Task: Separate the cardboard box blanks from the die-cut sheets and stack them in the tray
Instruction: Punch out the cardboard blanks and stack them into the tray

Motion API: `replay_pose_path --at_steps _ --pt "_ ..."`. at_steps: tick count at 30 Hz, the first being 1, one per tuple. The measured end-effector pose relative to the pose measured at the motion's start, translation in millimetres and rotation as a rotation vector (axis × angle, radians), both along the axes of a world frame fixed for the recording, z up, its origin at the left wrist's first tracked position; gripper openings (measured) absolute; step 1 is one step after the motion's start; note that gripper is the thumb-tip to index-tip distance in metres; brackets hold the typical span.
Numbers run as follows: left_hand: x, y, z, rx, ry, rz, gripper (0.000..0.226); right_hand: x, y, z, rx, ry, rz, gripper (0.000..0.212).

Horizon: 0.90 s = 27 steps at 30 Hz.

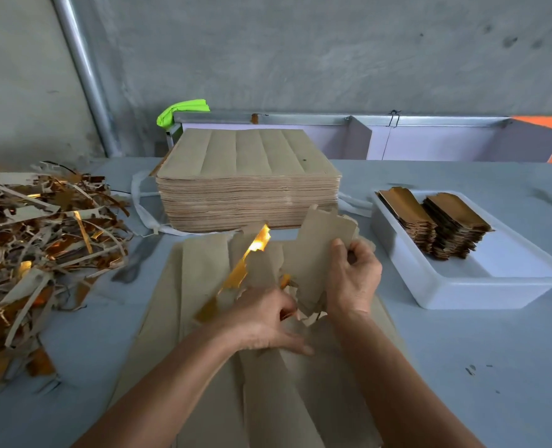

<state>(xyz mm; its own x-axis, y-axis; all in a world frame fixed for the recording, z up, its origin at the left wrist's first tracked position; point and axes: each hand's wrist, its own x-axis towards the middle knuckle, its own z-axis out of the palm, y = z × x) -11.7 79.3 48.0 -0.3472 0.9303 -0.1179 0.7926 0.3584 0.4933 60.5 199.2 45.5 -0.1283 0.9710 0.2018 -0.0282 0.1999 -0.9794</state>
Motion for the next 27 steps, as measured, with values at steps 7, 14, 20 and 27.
replay_pose_path --at_steps 7,14,20,27 --pt "-17 -15 17 -0.055 0.024 -0.110 0.018 22 37 7 -0.210 0.212 -0.161 0.024" --pt "-46 -25 26 0.036 -0.042 -0.050 0.024 53 46 7 0.101 -0.198 0.133 0.041" --pt "-47 -22 13 0.221 -0.289 -0.016 0.042 53 27 6 0.412 -0.743 0.437 0.044" --pt "-49 -21 0 0.522 -0.497 0.068 0.030 46 12 8 0.443 -0.814 0.522 0.026"
